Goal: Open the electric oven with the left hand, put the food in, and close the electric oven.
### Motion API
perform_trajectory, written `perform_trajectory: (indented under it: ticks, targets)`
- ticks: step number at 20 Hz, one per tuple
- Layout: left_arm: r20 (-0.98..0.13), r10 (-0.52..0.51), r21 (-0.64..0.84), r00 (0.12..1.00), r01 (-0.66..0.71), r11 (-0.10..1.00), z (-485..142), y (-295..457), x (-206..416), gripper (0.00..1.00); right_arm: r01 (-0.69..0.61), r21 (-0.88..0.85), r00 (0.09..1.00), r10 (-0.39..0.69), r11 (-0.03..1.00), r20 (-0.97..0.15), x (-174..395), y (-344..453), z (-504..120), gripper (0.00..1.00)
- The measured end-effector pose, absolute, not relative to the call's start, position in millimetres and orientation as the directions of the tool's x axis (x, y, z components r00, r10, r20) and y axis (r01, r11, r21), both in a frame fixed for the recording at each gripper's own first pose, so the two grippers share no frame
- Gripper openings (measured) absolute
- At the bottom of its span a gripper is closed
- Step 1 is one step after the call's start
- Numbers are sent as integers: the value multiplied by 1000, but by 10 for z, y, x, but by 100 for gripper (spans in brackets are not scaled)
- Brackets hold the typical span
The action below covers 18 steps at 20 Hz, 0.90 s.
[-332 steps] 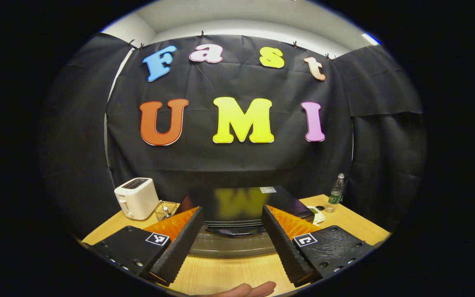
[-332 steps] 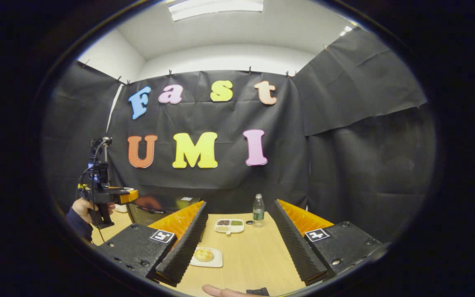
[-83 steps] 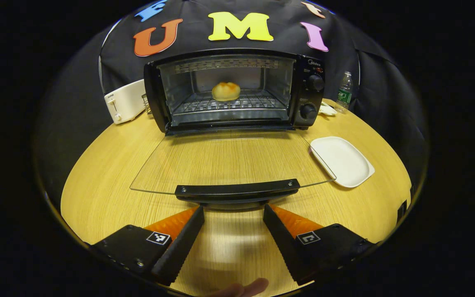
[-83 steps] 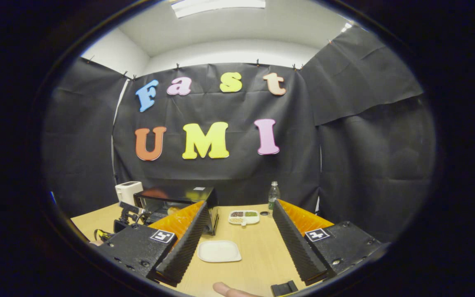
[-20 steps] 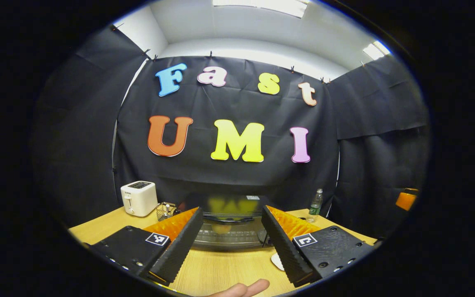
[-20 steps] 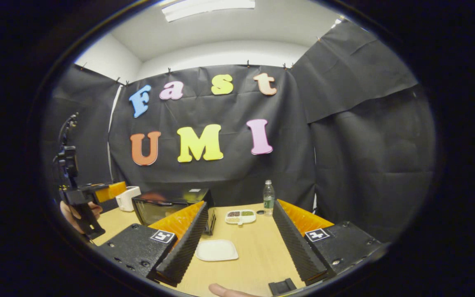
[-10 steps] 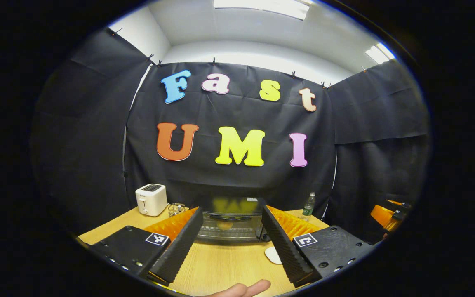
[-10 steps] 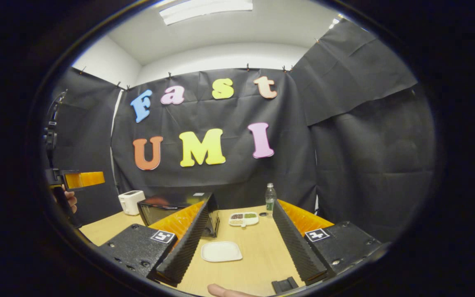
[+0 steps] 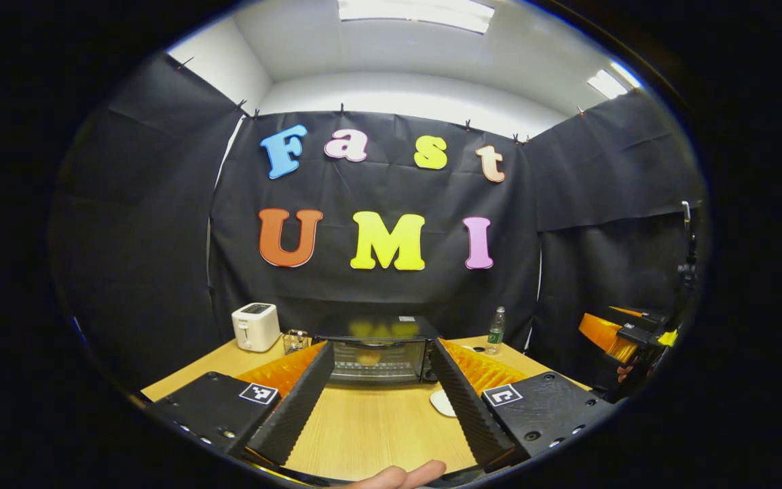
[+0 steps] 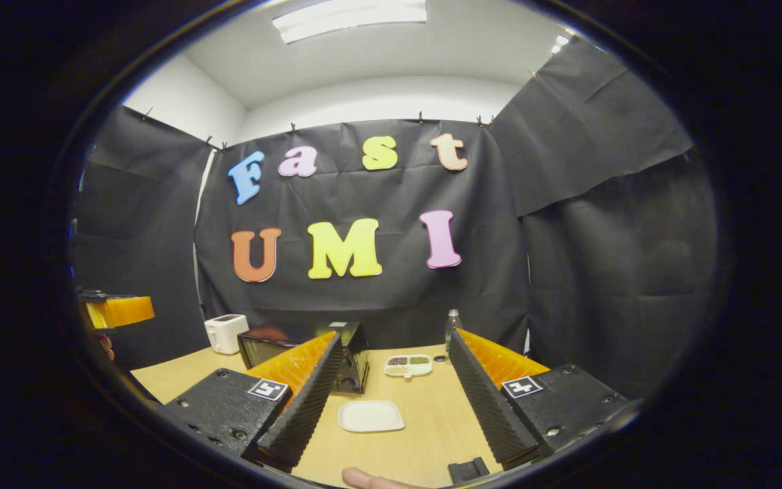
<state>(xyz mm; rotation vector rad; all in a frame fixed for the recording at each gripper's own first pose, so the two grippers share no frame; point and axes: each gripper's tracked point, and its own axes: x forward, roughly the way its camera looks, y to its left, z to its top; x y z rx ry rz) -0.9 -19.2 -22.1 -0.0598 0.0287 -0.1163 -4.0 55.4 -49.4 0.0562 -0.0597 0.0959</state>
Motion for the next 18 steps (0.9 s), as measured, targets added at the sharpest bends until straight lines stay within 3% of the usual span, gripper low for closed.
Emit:
perform_trajectory:
  ticks: [5, 7, 8, 18]
  targets:
    - [-49, -151, -31, 987, 150, 988, -332, -348, 19, 94, -106, 50, 993, 103, 993, 59, -59, 592, -493, 95]
    - [-68, -144, -36, 987, 142, 989, -397, -343, 60, 86, -115, 50, 991, 111, 992, 69, -82, 613, -474, 96]
    - [-78, -141, -40, 987, 138, 990, -434, -337, 94, 95, -128, 52, 989, 124, 990, 83, -104, 640, -433, 96]
    - [-27, -127, -15, 992, 126, 992, -364, -331, 93, 95, -160, 71, 981, 151, 985, 120, -180, 689, -378, 95]
